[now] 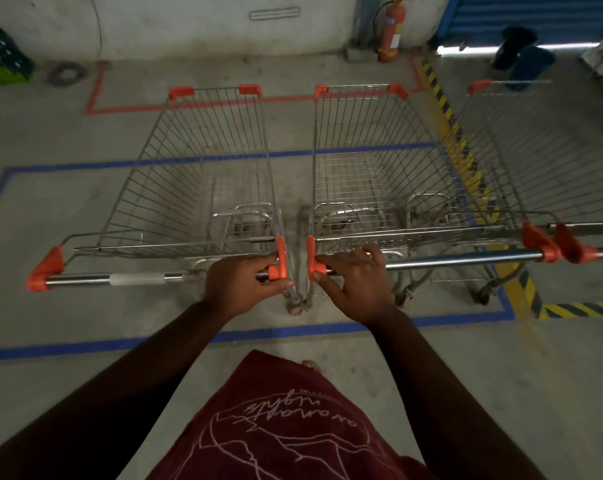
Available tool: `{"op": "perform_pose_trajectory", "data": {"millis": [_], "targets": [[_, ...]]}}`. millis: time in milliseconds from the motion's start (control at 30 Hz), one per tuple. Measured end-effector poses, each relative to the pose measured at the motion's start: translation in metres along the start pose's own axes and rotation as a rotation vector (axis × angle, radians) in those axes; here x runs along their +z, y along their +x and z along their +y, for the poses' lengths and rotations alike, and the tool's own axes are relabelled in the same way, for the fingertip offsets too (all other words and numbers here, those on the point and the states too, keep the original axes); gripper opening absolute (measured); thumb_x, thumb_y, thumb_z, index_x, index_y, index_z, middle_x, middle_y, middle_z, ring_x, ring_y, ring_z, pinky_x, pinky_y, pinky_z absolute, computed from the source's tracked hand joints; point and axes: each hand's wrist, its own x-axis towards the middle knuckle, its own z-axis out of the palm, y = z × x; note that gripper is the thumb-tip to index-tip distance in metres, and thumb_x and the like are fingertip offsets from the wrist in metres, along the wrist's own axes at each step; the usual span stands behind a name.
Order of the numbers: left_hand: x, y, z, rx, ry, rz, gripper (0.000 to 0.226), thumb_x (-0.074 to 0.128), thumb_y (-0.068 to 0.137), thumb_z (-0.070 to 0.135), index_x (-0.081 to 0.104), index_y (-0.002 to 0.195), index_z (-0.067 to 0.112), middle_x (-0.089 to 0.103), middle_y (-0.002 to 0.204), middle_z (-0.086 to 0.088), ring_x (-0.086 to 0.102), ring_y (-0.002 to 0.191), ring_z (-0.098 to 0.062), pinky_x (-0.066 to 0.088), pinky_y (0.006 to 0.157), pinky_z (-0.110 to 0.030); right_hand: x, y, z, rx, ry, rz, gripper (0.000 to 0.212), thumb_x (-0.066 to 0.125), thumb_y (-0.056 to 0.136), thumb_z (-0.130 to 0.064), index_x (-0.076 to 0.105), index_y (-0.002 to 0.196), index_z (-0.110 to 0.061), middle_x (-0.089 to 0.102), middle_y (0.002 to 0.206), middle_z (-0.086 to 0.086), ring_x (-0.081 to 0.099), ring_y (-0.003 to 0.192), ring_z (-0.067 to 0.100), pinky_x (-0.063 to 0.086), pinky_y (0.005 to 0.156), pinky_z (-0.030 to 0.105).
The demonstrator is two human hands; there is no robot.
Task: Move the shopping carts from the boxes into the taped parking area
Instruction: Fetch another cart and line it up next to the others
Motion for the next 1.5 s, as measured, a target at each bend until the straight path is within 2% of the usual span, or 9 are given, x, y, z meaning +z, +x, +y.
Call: {"op": "perform_pose_trajectory", "data": {"millis": [133,333,467,667,800,967,1100,1167,1500], "targets": [[0.001,0.006,-0.001,0.017,0.001,-0.019,0.065,0.060,0.072,0.082,0.075,0.118,0.038,0.077,0.088,0.012,0.073,0.078,-0.010,0.057,0.067,-0.029,0.001,0.008,-0.007,0.029,0.038,-0.032,0.040,0.049,0.100,-0.064,0.072,0.119,-0.038,0.075,0.100,-0.014,0.067,0.096,0.013,0.036,0.103,0.045],[-0.003,0.010,-0.006,0.031,0.001,-0.043,0.068,0.055,0.074,0.084,0.074,0.120,0.039,0.077,0.087,0.011,0.072,0.075,-0.011,0.052,0.066,-0.024,-0.002,0.010,-0.014,0.063,0.089,-0.041,0.040,0.052,0.097,-0.064,0.074,0.118,-0.037,0.077,0.106,-0.016,0.069,0.099,0.013,0.037,0.103,0.046],[-0.005,0.010,-0.003,0.022,-0.011,-0.025,0.055,0.073,0.073,0.075,0.077,0.111,0.035,0.078,0.092,0.011,0.073,0.080,-0.011,0.045,0.066,-0.020,-0.009,0.012,-0.022,0.115,0.071,-0.091,0.042,0.051,0.094,-0.066,0.073,0.117,-0.038,0.077,0.107,-0.015,0.070,0.105,0.017,0.035,0.108,0.051],[-0.006,0.007,-0.001,-0.002,-0.079,-0.104,0.088,0.077,0.072,0.071,0.057,0.143,0.024,0.062,0.141,-0.003,0.056,0.129,-0.025,0.048,0.105,-0.042,-0.020,-0.013,-0.038,0.189,0.078,-0.006,0.048,0.059,0.090,-0.052,0.067,0.131,-0.030,0.070,0.131,-0.008,0.061,0.126,0.020,0.030,0.113,0.049],[-0.003,0.004,0.015,0.048,-0.143,-0.020,0.075,0.072,0.083,0.059,0.059,0.140,0.010,0.061,0.138,-0.009,0.056,0.128,-0.028,0.045,0.108,-0.043,-0.035,-0.036,-0.040,0.199,0.111,0.061,0.048,0.062,0.092,-0.046,0.064,0.137,-0.027,0.065,0.140,-0.006,0.056,0.132,0.018,0.034,0.111,0.046],[0.008,0.000,0.070,0.192,-0.286,0.004,0.052,0.066,0.091,0.037,0.063,0.134,0.010,0.063,0.135,-0.007,0.057,0.129,-0.025,0.038,0.116,-0.042,-0.055,-0.053,-0.018,0.225,0.217,0.078,0.040,0.062,0.097,-0.041,0.064,0.135,-0.027,0.068,0.136,-0.009,0.063,0.125,0.019,0.044,0.106,0.052],[0.028,0.006,0.114,0.236,-0.293,-0.019,0.044,0.073,0.092,0.026,0.064,0.133,0.014,0.065,0.133,-0.003,0.059,0.127,-0.019,0.020,0.124,-0.027,-0.082,-0.057,0.009,0.205,0.342,0.099,0.034,0.064,0.098,-0.037,0.067,0.130,-0.026,0.072,0.129,-0.009,0.066,0.121,0.018,0.048,0.102,0.054],[0.044,0.014,0.140,0.226,-0.310,-0.062,0.044,0.065,0.093,0.036,0.062,0.135,0.022,0.063,0.135,0.003,0.058,0.128,-0.017,0.034,0.119,-0.043,-0.103,-0.063,0.029,0.182,0.386,0.137,0.033,0.066,0.098,-0.033,0.069,0.129,-0.023,0.073,0.127,-0.008,0.067,0.120,0.015,0.050,0.102,0.051],[0.153,0.053,0.325,0.219,-0.417,-0.117,0.038,0.069,0.091,0.029,0.068,0.127,0.019,0.068,0.122,0.003,0.063,0.116,-0.017,0.050,0.101,-0.038,-0.205,-0.142,0.204,0.245,0.355,0.220,0.030,0.070,0.098,-0.021,0.072,0.127,-0.017,0.070,0.122,-0.012,0.063,0.114,0.001,0.050,0.099,0.025]]}}
